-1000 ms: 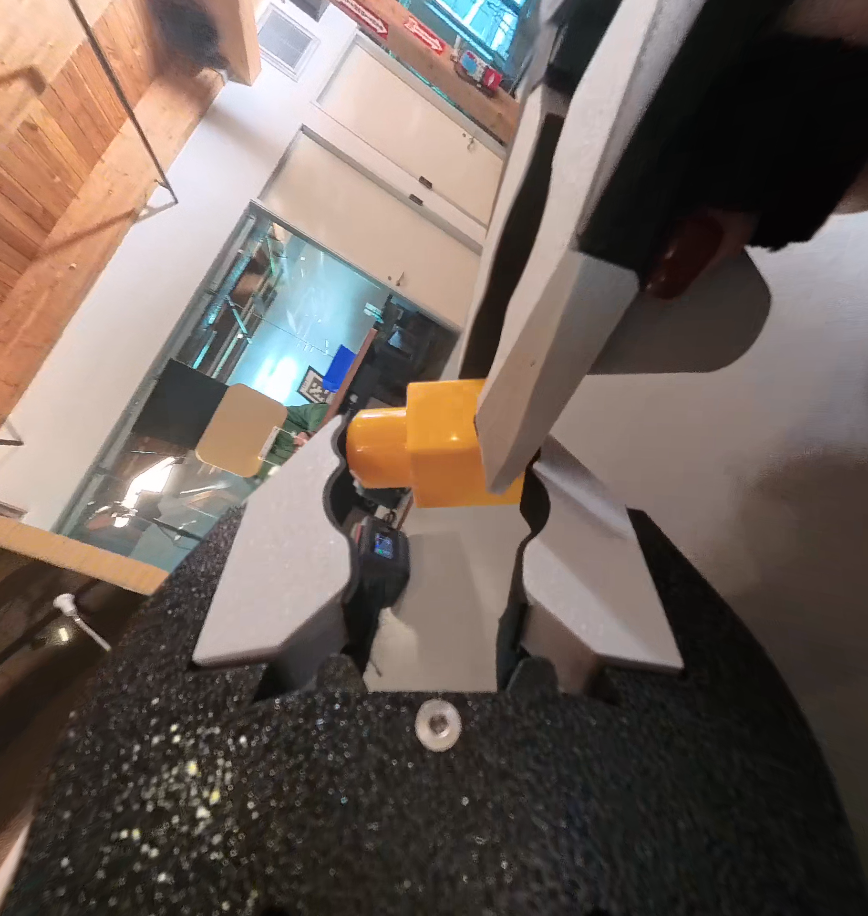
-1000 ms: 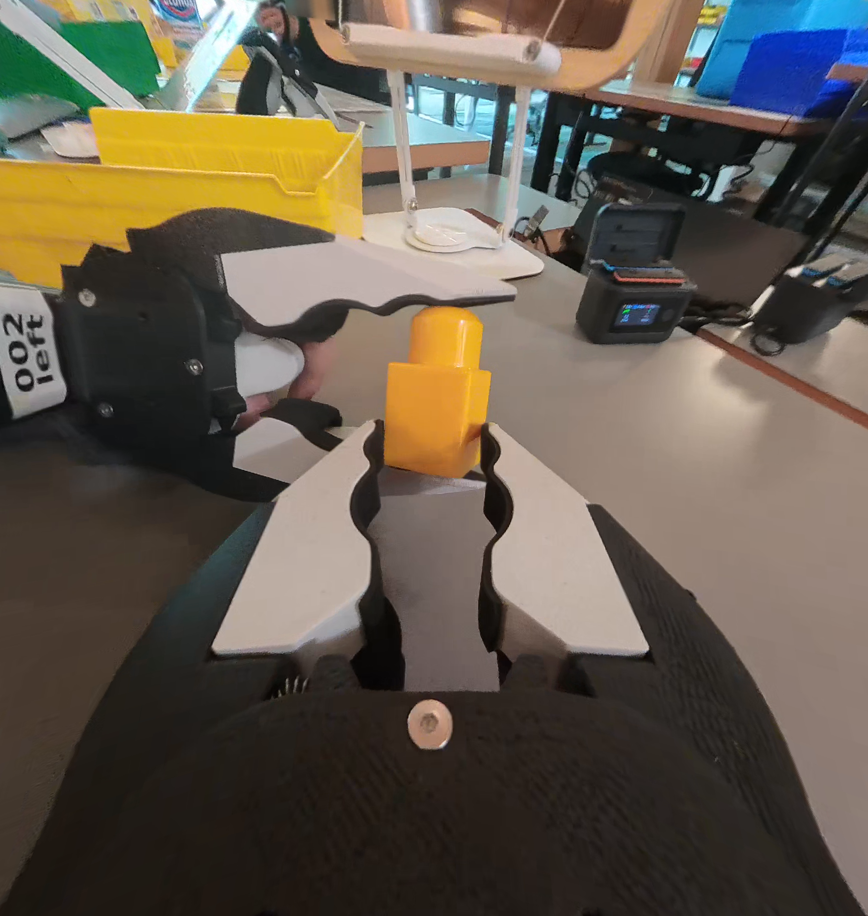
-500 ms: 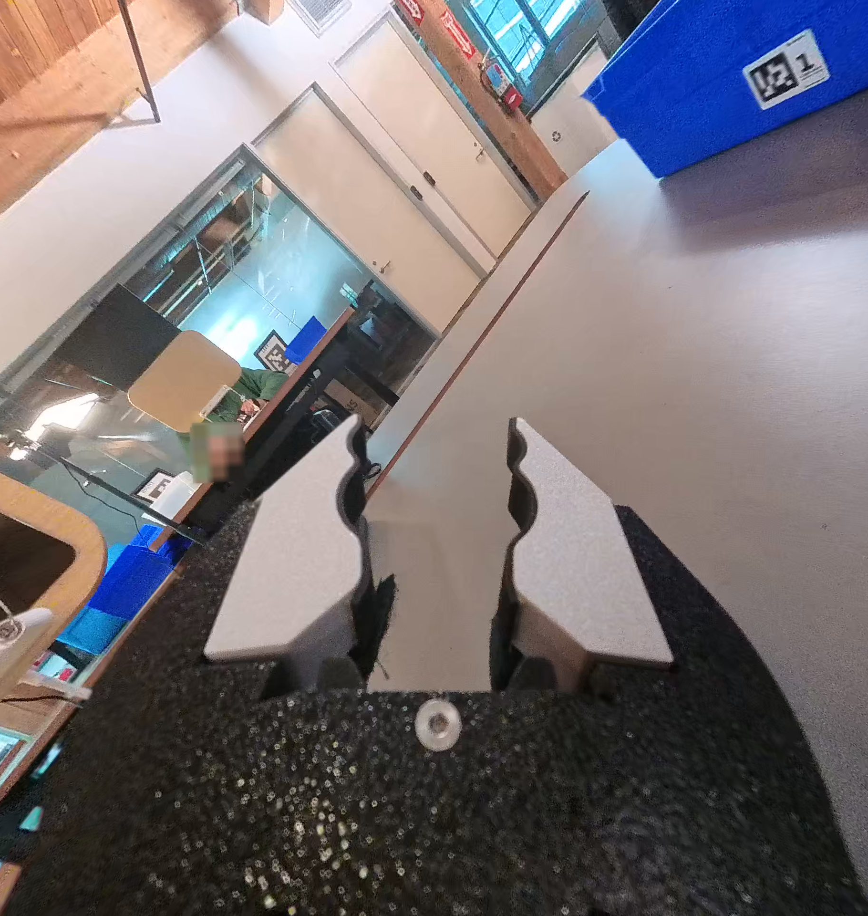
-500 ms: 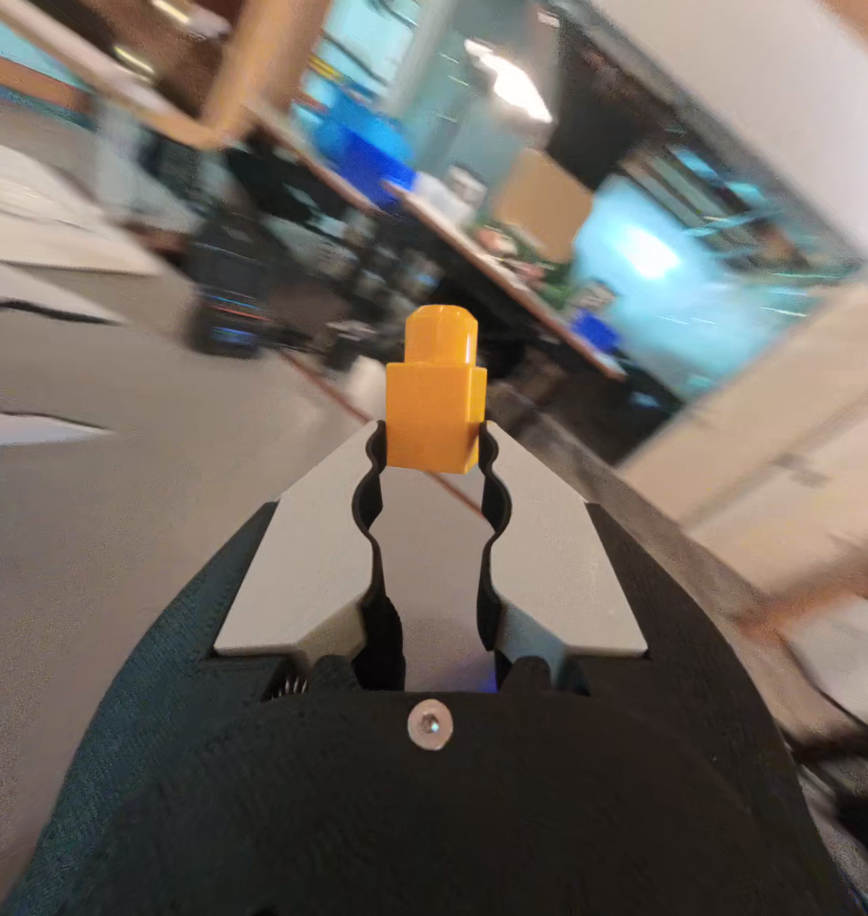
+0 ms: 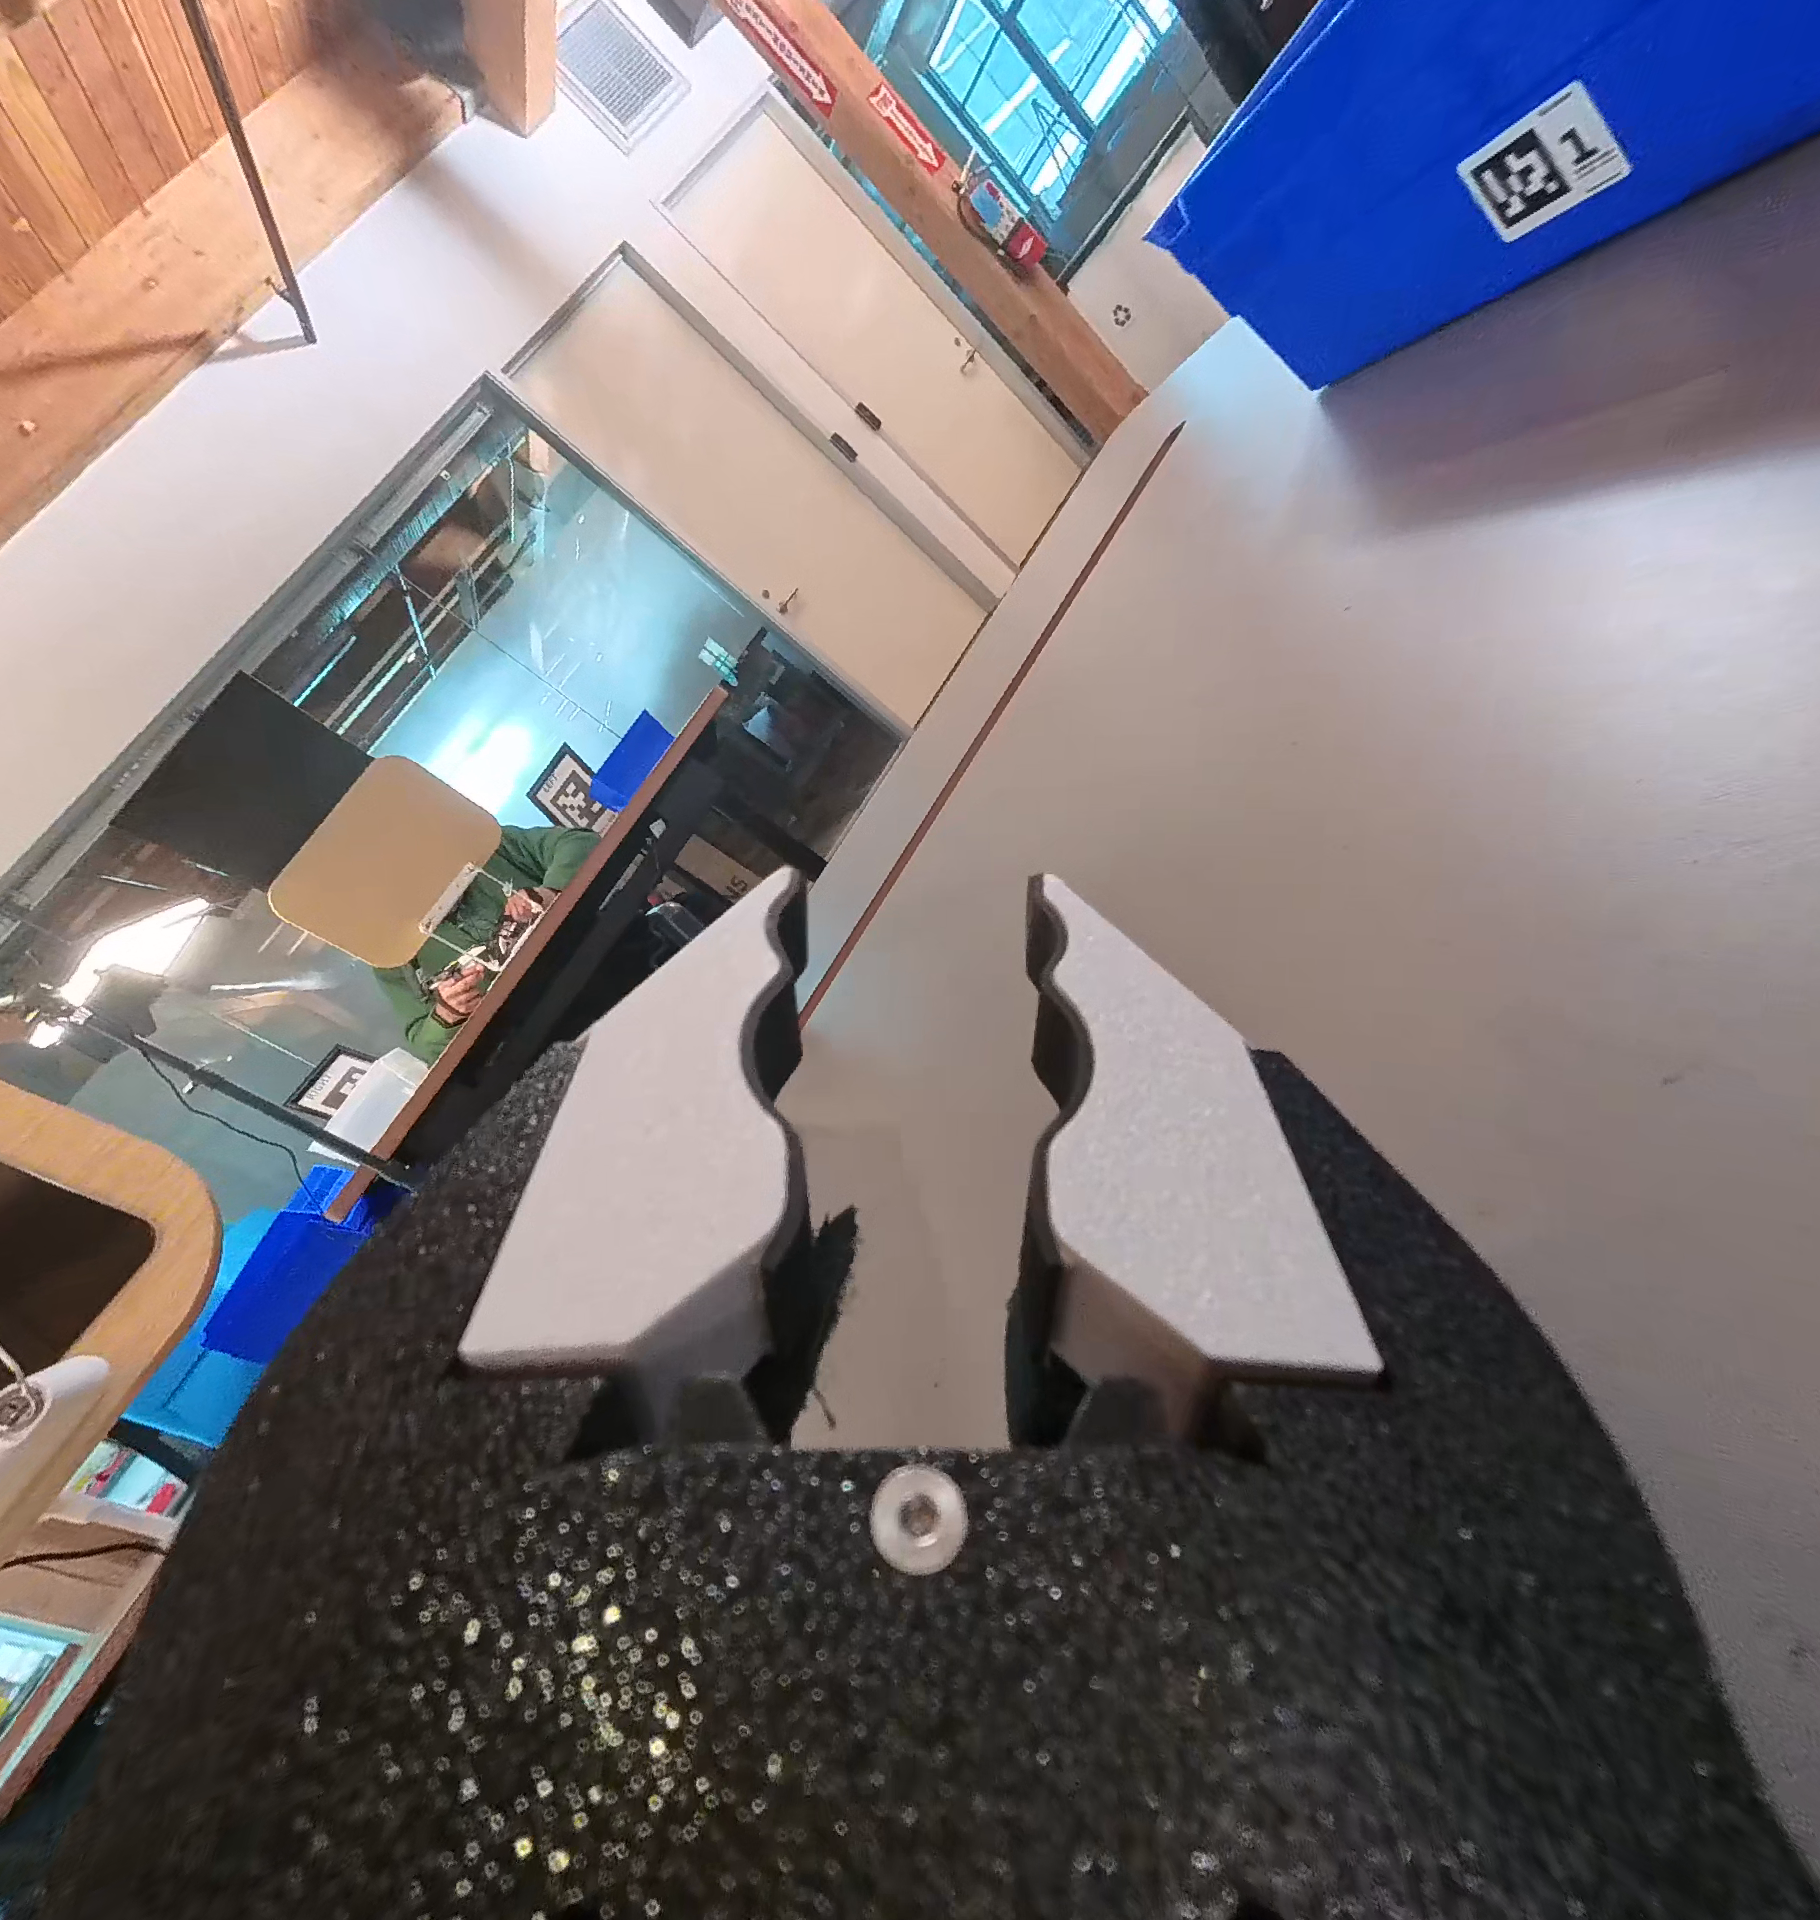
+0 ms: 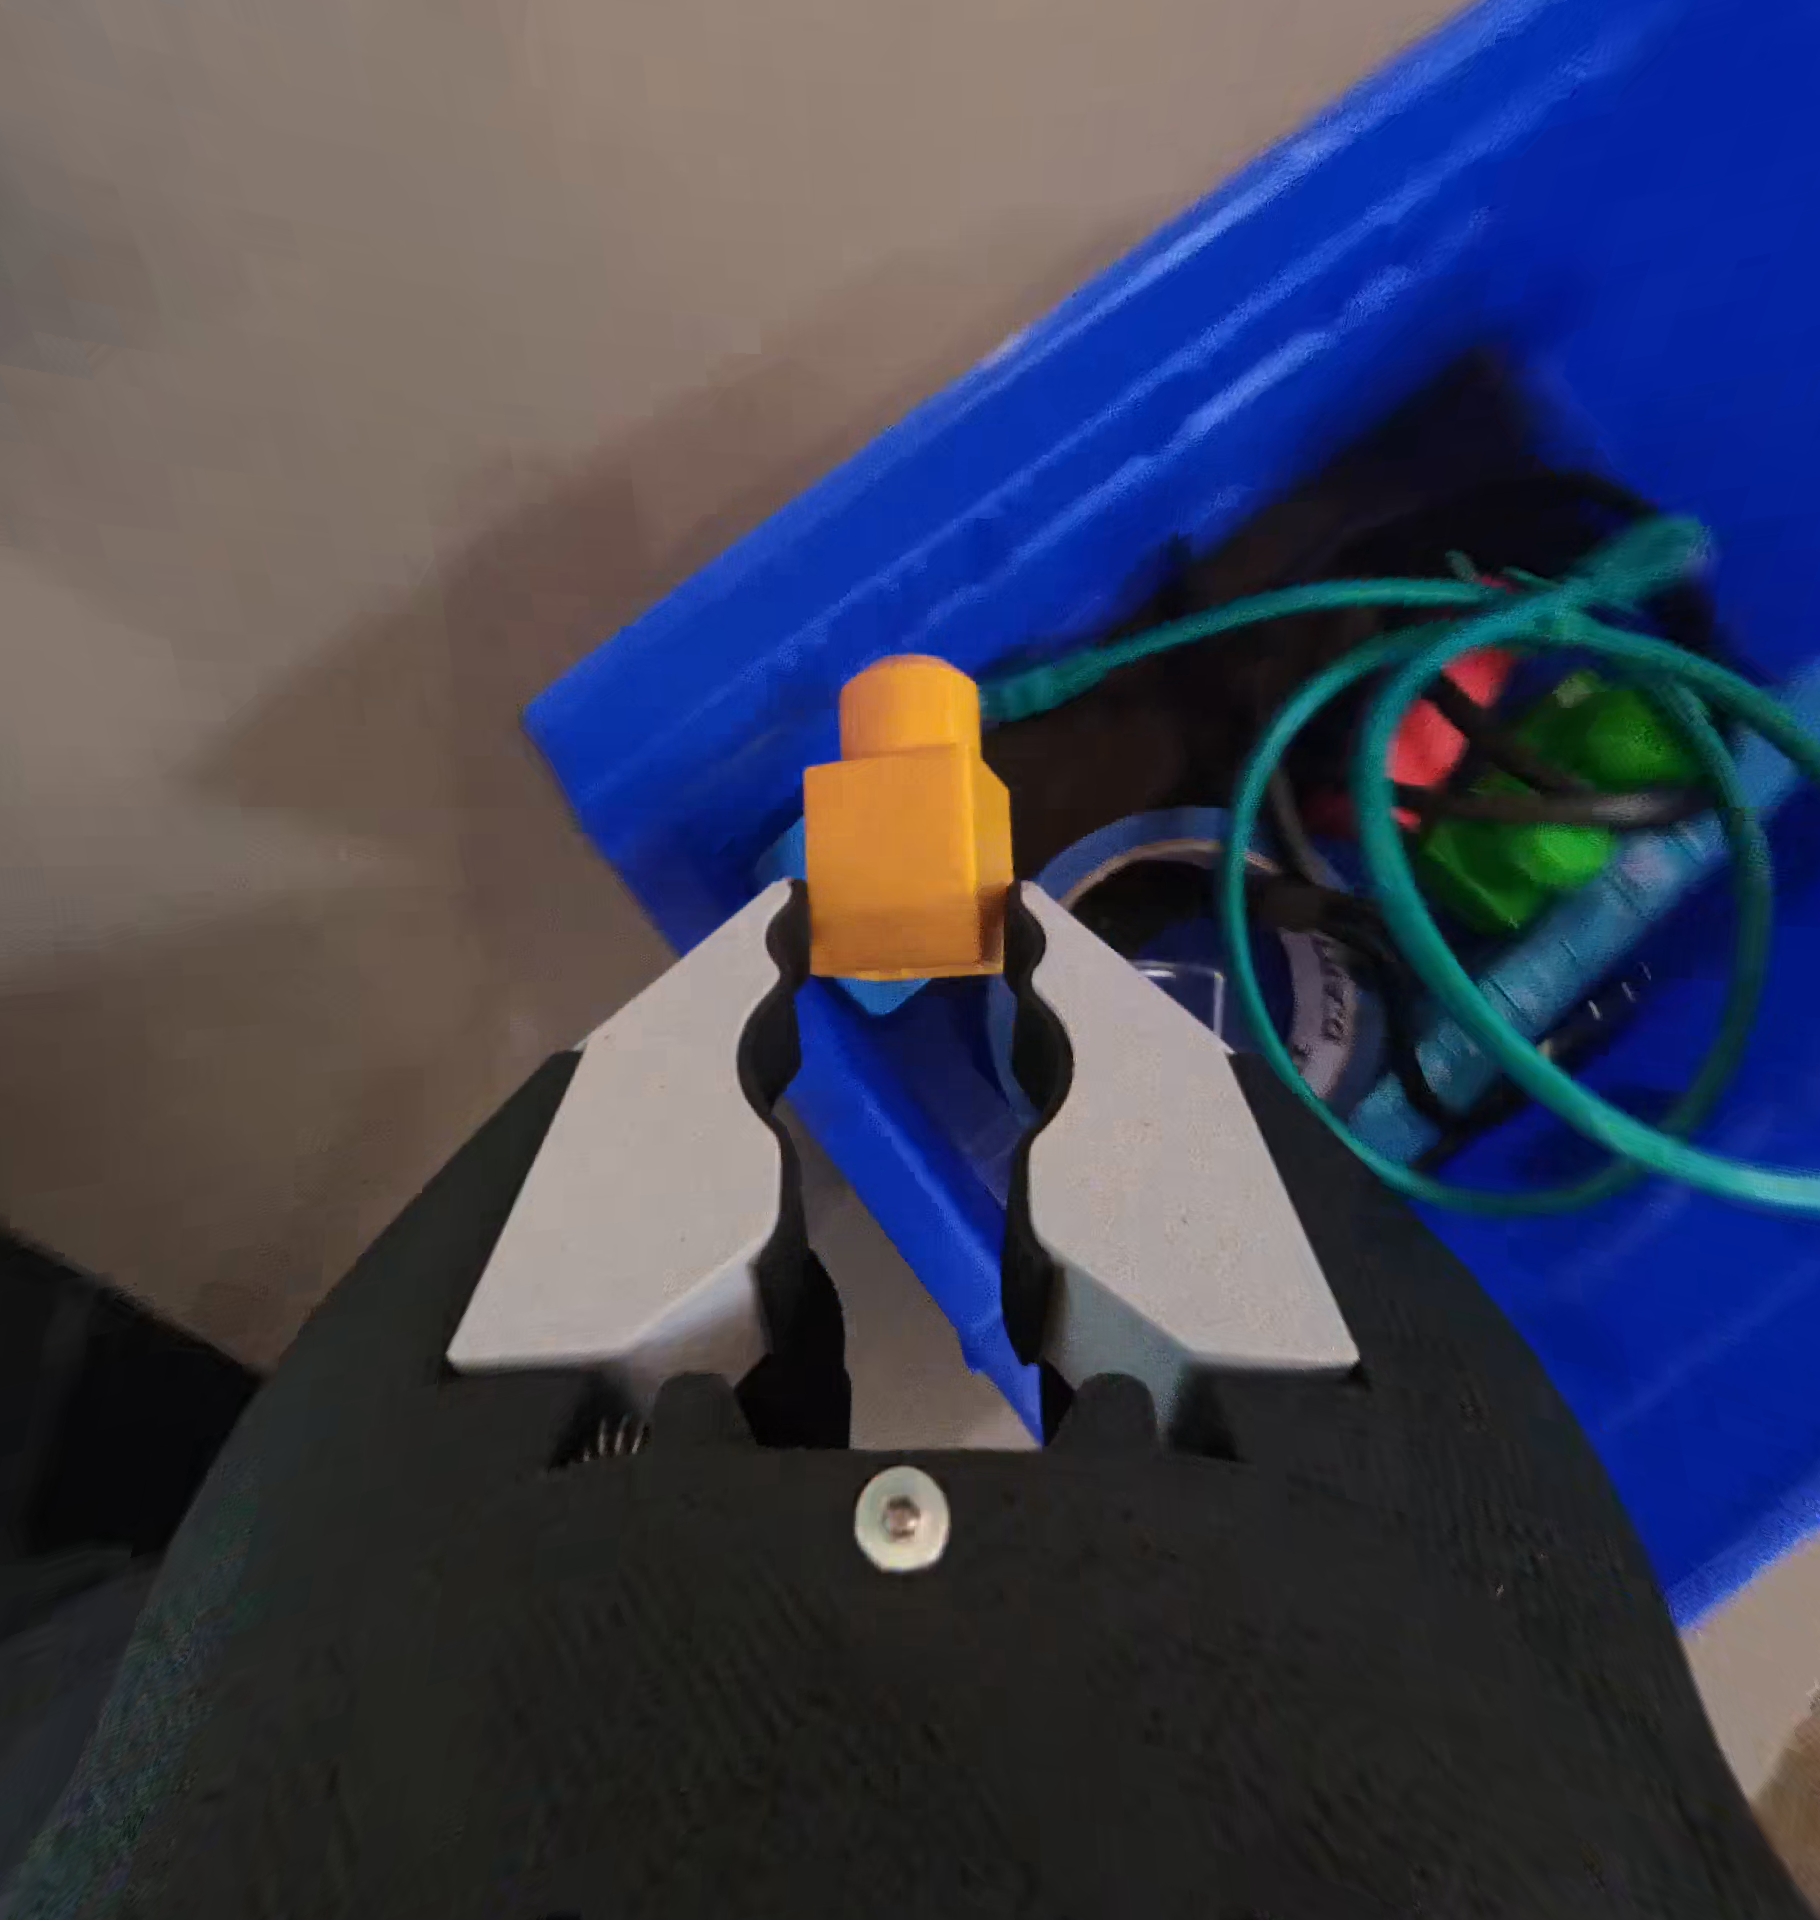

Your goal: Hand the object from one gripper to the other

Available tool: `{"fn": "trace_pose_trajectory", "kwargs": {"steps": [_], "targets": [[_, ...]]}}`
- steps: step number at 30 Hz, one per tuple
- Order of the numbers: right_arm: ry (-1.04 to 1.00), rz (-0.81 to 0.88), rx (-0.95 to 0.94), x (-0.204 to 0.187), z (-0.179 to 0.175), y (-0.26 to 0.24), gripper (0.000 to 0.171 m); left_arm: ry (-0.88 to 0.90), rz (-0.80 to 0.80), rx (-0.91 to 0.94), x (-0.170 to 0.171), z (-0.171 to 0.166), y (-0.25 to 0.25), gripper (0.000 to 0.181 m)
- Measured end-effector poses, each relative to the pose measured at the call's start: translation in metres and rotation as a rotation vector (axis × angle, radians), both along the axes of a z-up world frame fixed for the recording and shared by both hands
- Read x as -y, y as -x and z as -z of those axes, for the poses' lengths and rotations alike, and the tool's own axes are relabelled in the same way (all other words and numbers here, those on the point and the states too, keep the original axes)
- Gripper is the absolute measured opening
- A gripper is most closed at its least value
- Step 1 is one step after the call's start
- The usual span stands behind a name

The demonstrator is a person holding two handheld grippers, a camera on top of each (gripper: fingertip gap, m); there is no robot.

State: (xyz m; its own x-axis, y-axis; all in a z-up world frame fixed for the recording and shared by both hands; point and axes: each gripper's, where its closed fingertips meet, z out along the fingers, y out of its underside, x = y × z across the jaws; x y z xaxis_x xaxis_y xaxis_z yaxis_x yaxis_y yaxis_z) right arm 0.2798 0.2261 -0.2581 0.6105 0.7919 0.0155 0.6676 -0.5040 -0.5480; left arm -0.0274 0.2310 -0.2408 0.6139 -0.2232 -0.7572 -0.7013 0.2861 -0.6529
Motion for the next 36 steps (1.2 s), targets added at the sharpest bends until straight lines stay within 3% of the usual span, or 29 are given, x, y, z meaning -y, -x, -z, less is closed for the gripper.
{"fn": "trace_pose_trajectory", "kwargs": {"steps": [4, 7, 11, 15, 17, 20, 22, 23, 25, 28, 30, 36], "targets": [[0.078, -0.222, 0.057, 0.011, 0.015, 0.001, 0.036, 0.004, 0.002, 0.0, 0.0, 0.001, 0.0, 0.037], [0.104, -0.294, 0.124, 0.011, 0.016, -0.001, 0.036, 0.012, 0.005, 0.002, 0.0, 0.002, 0.0, 0.035], [0.102, -0.277, 0.255, 0.004, 0.016, -0.008, 0.046, 0.0, -0.004, 0.003, -0.001, 0.0, 0.001, 0.031], [-0.022, -0.149, 0.2, -0.01, -0.015, -0.004, 0.045, -0.002, -0.002, 0.002, -0.001, 0.0, 0.0, 0.031], [-0.189, -0.161, 0.116, -0.014, -0.042, 0.022, 0.045, 0.0, 0.001, 0.012, -0.001, -0.001, 0.0, 0.032], [-0.497, -0.264, -0.088, -0.015, -0.083, 0.099, 0.042, 0.02, 0.008, 0.072, -0.002, -0.003, 0.002, 0.032], [-0.551, -0.39, -0.345, 0.005, -0.091, 0.171, 0.031, 0.04, 0.02, 0.138, -0.003, -0.005, 0.006, 0.032], [-0.538, -0.437, -0.473, 0.016, -0.09, 0.204, 0.034, 0.05, 0.025, 0.18, -0.003, -0.007, 0.009, 0.031], [-0.595, -0.376, -0.633, 0.005, -0.086, 0.25, 0.036, 0.065, 0.03, 0.268, -0.004, -0.012, 0.017, 0.031], [-0.849, -0.141, -0.69, -0.044, -0.081, 0.273, 0.033, 0.077, 0.025, 0.351, -0.005, -0.016, 0.026, 0.031], [-0.956, -0.07, -0.699, -0.053, -0.076, 0.276, 0.028, 0.072, 0.034, 0.352, -0.004, -0.017, 0.026, 0.03], [-1.096, -0.268, -0.637, -0.022, -0.056, 0.299, 0.019, 0.07, 0.052, 0.283, -0.003, -0.012, 0.016, 0.028]]}}
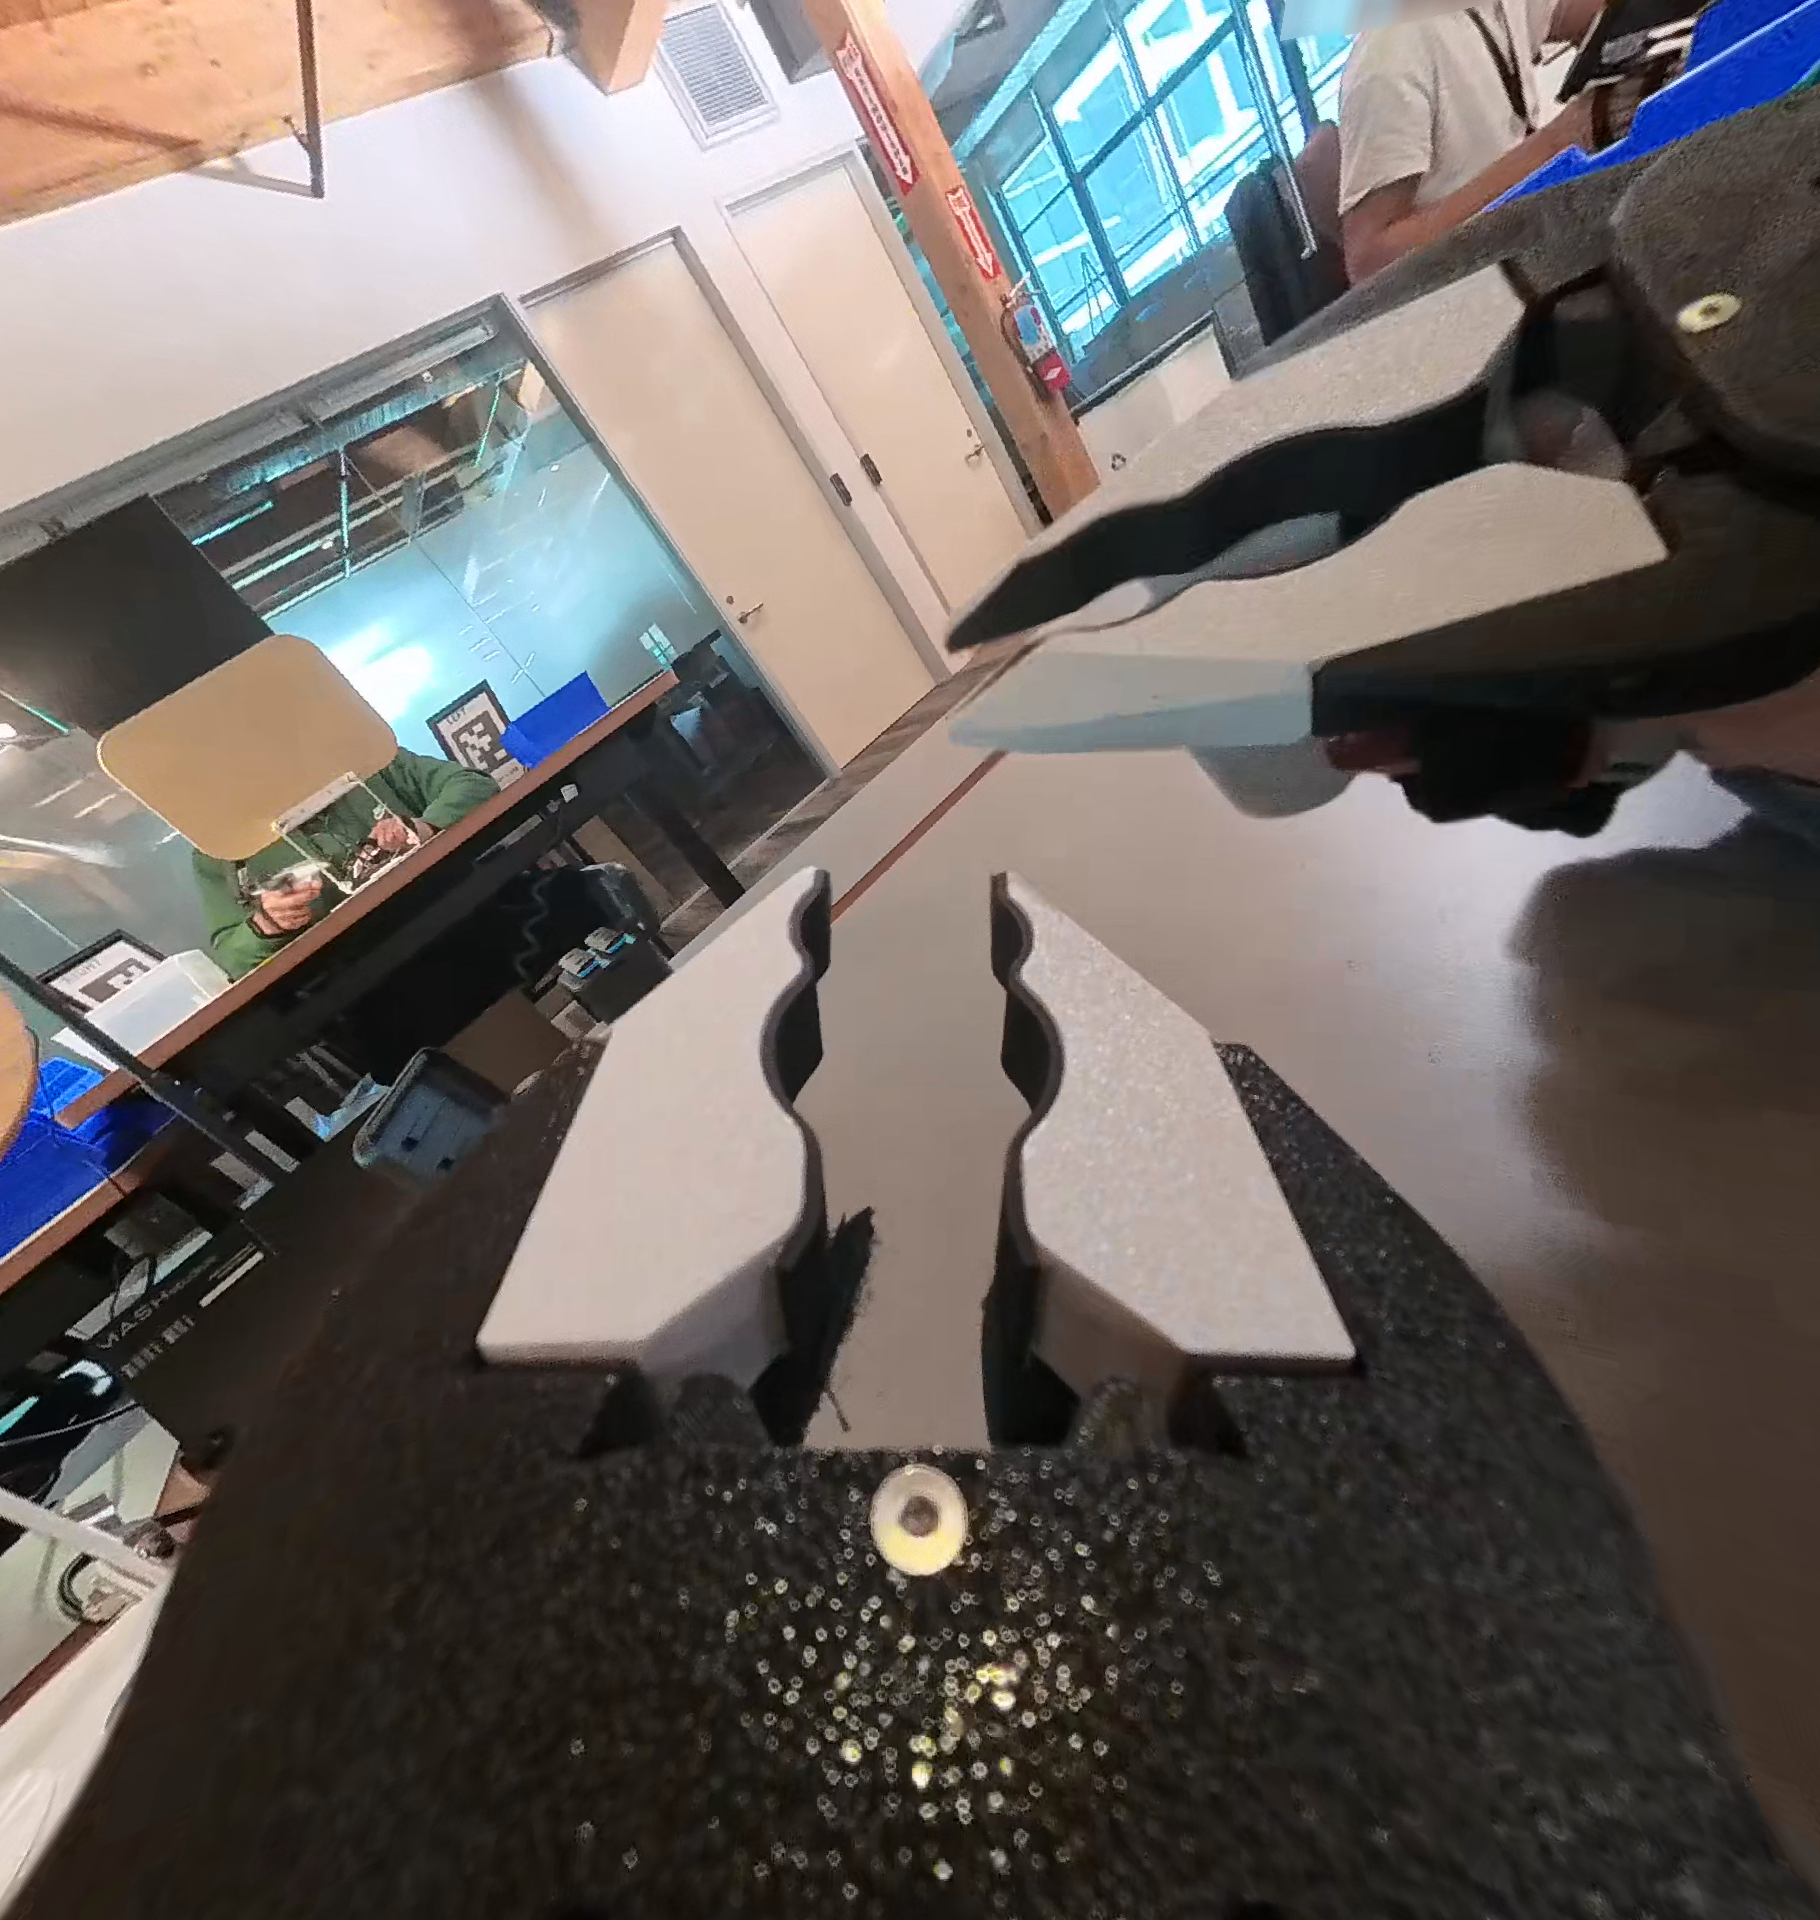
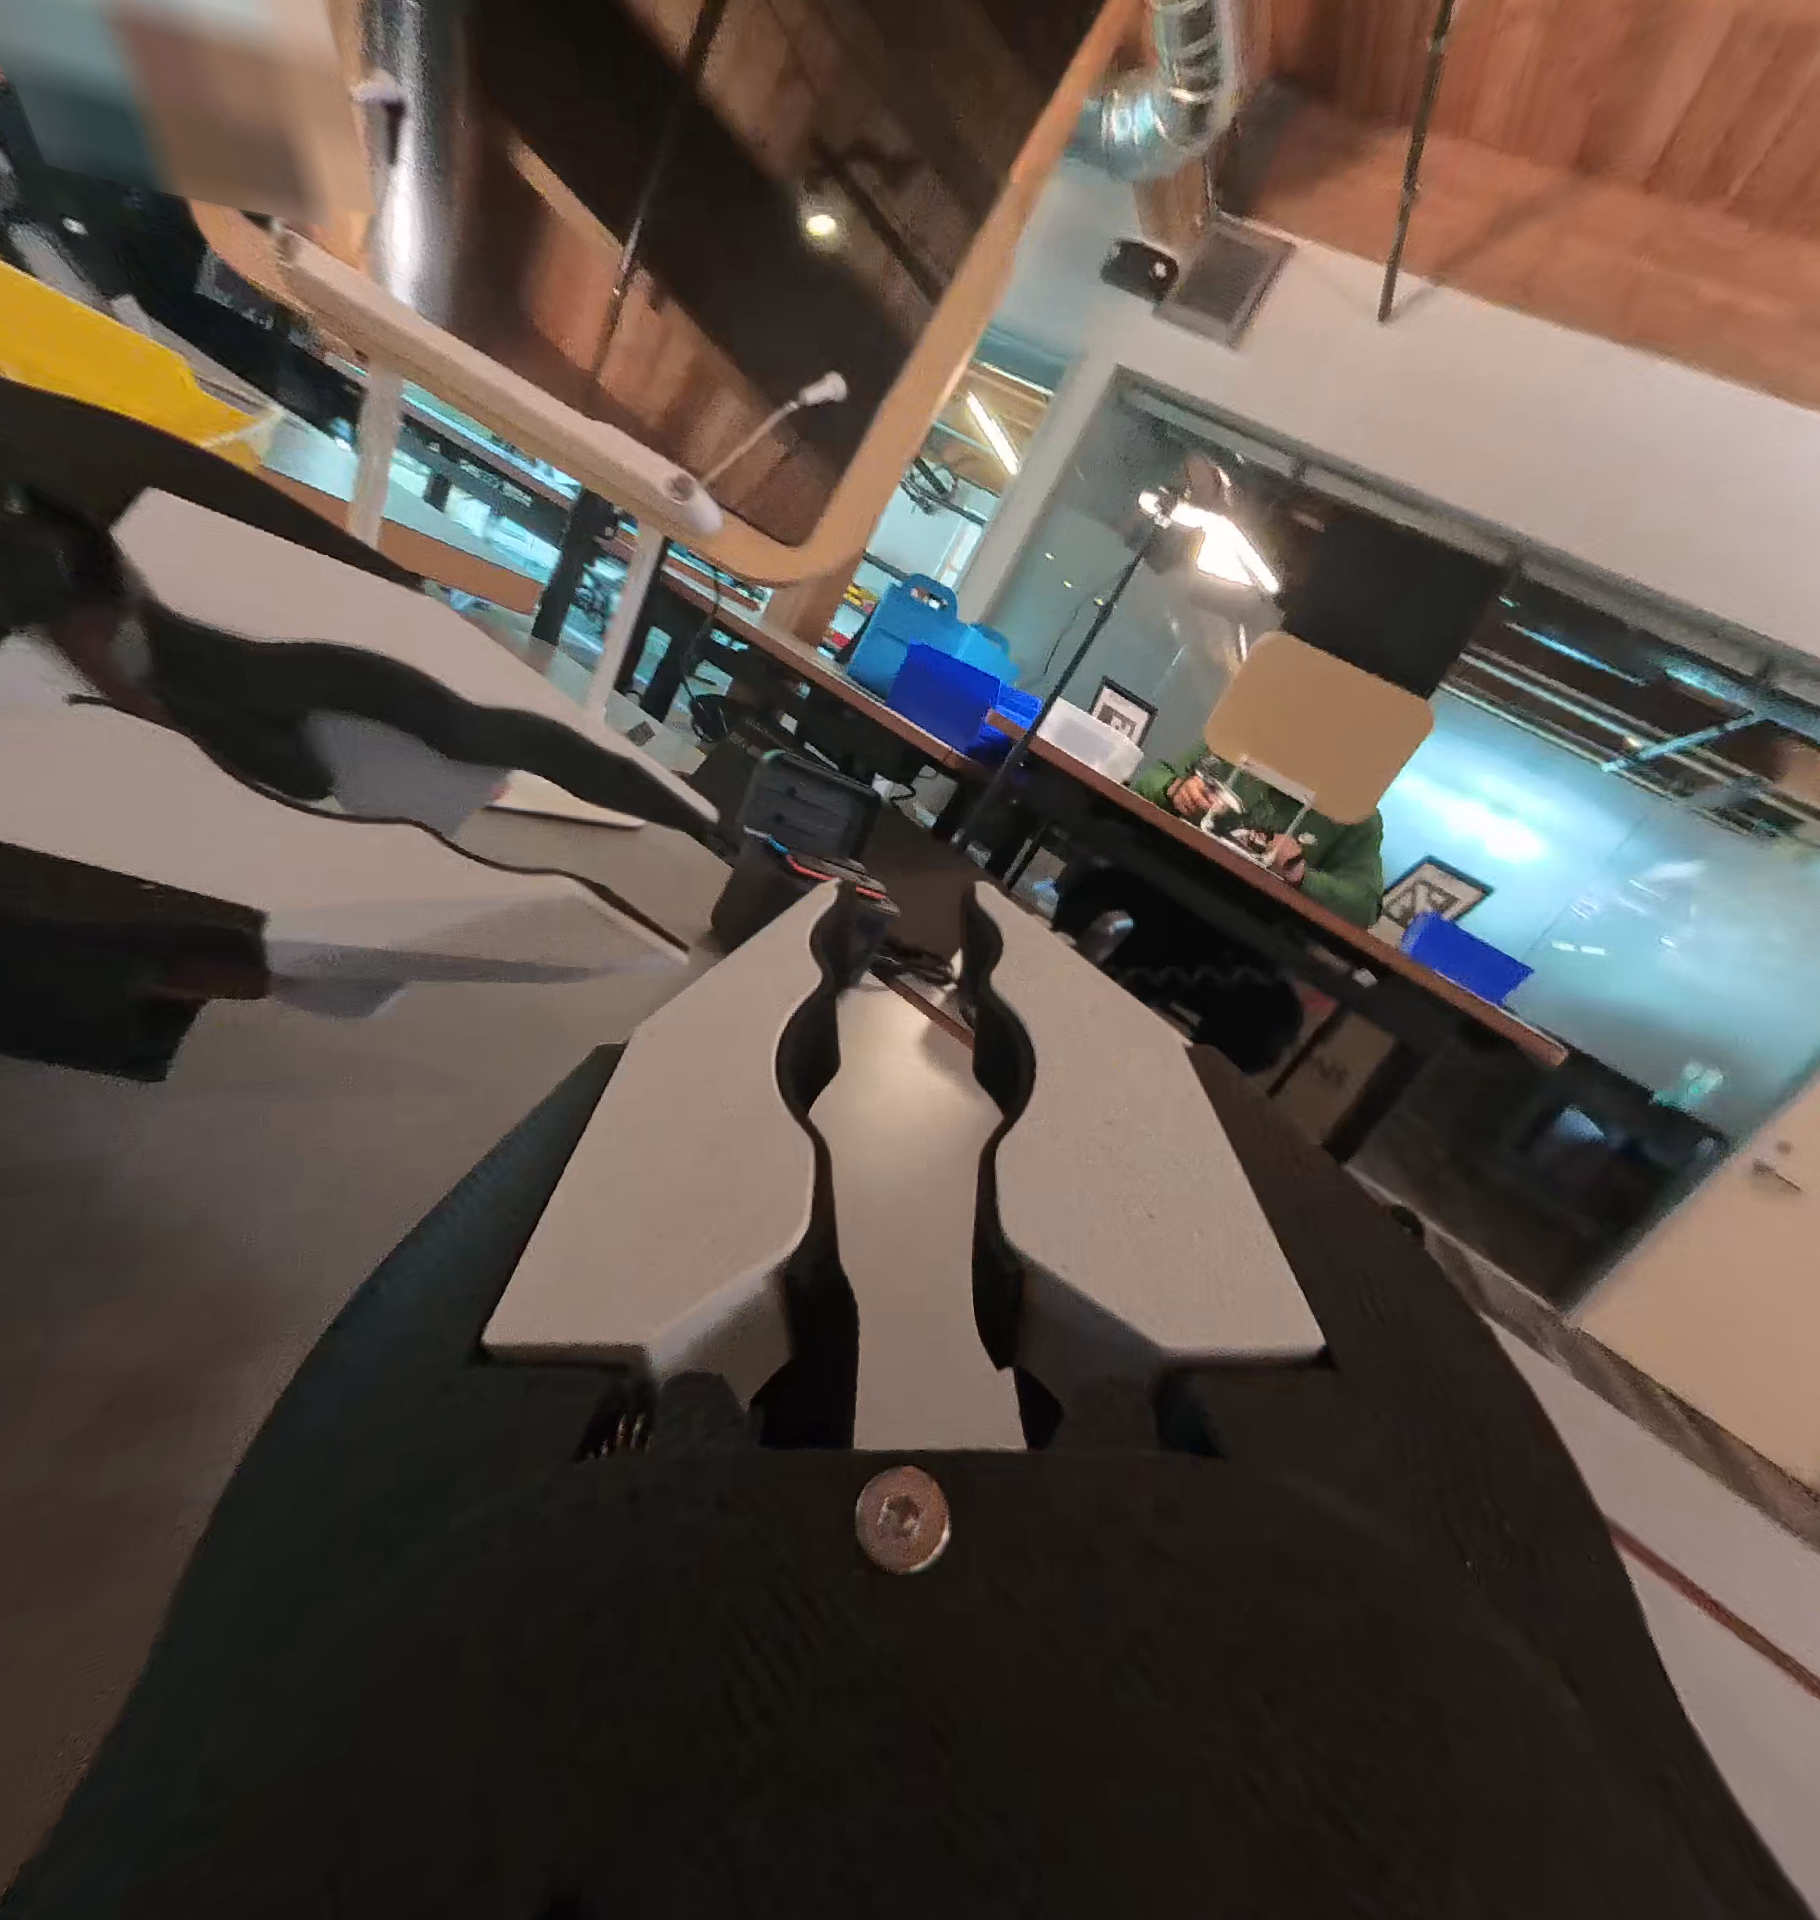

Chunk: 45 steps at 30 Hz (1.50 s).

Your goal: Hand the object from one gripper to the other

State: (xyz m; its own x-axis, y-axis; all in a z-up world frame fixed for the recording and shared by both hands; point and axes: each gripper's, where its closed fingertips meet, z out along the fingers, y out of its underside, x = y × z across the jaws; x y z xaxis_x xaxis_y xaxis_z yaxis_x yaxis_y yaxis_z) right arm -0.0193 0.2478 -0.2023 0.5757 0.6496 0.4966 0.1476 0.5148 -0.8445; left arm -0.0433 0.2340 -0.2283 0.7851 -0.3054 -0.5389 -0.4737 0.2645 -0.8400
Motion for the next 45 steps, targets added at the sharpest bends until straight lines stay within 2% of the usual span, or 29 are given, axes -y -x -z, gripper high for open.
{"fn": "trace_pose_trajectory", "kwargs": {"steps": [3, 6, 12, 19, 22, 25, 27, 28, 30, 32, 35, 38, 41, 42, 45], "targets": [[-0.004, -0.023, 0.036, 0.004, 0.006, 0.005, 0.019, 0.002, 0.007, 0.004, 0.001, 0.0, -0.001, 0.026], [-0.014, -0.015, 0.041, 0.006, 0.005, 0.001, 0.019, 0.005, 0.035, 0.006, 0.004, 0.0, -0.004, 0.01], [-0.033, 0.006, 0.061, 0.004, 0.007, -0.001, 0.018, -0.004, 0.056, 0.021, 0.008, -0.003, -0.004, 0.001], [-0.002, -0.001, 0.059, 0.0, 0.01, 0.0, 0.018, 0.034, 0.124, 0.087, 0.013, -0.005, -0.006, 0.0], [0.012, 0.001, 0.055, -0.002, 0.011, -0.001, 0.017, 0.102, 0.106, 0.173, 0.012, -0.024, 0.005, 0.0], [0.022, 0.005, 0.048, -0.004, 0.011, -0.003, 0.017, 0.212, 0.018, 0.223, 0.033, -0.065, 0.035, 0.0], [0.026, 0.014, 0.044, -0.006, 0.011, -0.004, 0.017, 0.279, -0.069, 0.265, 0.065, -0.086, 0.07, 0.007], [0.028, 0.019, 0.043, -0.007, 0.011, -0.004, 0.017, 0.274, -0.123, 0.259, 0.081, -0.094, 0.095, 0.015], [0.03, 0.032, 0.04, -0.009, 0.01, -0.005, 0.017, 0.259, -0.341, 0.188, 0.109, -0.101, 0.168, 0.022], [0.033, 0.046, 0.037, -0.012, 0.01, -0.005, 0.017, 0.354, -0.523, 0.067, 0.14, -0.089, 0.239, 0.019], [0.034, 0.057, 0.037, -0.014, 0.01, -0.005, 0.017, 0.767, -0.604, -0.097, 0.194, -0.032, 0.31, 0.004], [0.034, 0.057, 0.037, -0.014, 0.01, -0.005, 0.017, 1.063, -0.683, -0.248, 0.24, 0.014, 0.365, 0.006], [0.035, 0.056, 0.035, -0.014, 0.01, -0.005, 0.017, 1.257, -0.621, -0.278, 0.268, 0.047, 0.374, 0.042], [0.035, 0.057, 0.035, -0.014, 0.01, -0.005, 0.017, 1.264, -0.588, -0.285, 0.269, 0.054, 0.371, 0.047], [0.034, 0.057, 0.038, -0.014, 0.01, -0.005, 0.017, 1.247, -0.488, -0.286, 0.265, 0.067, 0.359, 0.041]]}}
